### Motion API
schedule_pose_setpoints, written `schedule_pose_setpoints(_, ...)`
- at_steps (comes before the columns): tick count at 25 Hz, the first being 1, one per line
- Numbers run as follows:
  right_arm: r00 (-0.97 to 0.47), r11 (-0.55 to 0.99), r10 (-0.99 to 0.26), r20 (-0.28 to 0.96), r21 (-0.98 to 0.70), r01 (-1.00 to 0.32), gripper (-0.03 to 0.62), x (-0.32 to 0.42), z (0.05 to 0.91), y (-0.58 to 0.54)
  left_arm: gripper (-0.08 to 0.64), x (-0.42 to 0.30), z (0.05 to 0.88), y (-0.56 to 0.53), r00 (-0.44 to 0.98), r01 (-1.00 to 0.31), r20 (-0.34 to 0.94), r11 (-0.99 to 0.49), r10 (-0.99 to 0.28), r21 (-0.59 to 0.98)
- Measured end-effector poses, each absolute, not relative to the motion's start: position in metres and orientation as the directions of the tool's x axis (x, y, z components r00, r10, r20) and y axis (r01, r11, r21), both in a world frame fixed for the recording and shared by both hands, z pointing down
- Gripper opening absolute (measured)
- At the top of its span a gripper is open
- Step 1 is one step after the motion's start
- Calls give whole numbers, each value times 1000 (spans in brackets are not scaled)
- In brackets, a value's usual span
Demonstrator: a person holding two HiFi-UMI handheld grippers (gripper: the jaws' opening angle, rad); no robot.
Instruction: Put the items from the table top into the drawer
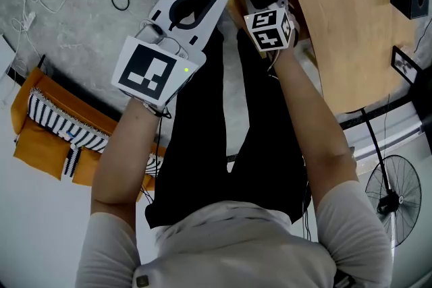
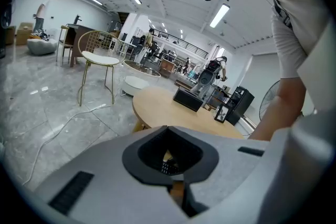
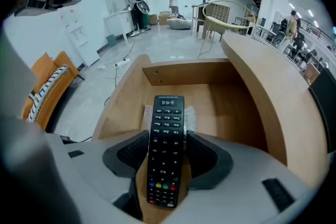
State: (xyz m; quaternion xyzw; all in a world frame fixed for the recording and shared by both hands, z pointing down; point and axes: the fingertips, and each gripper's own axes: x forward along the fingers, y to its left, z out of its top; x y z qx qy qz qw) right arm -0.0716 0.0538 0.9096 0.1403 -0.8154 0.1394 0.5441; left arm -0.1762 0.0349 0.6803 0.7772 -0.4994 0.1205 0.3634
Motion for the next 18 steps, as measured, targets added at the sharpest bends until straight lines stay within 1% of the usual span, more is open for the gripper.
schedule_pose_setpoints(5,-380,919,-84,921,-76,-387,255,-71,906,53,9,-174,677,34,472,-865,541,-249,-696,435)
schedule_pose_setpoints(12,-421,913,-95,902,-89,-397,255,-76,878,49,9,-170,657,31,476,-866,512,-280,-715,414)
schedule_pose_setpoints(18,-459,897,-152,875,-73,-436,255,-79,824,31,9,-173,618,19,454,-879,500,-279,-738,387)
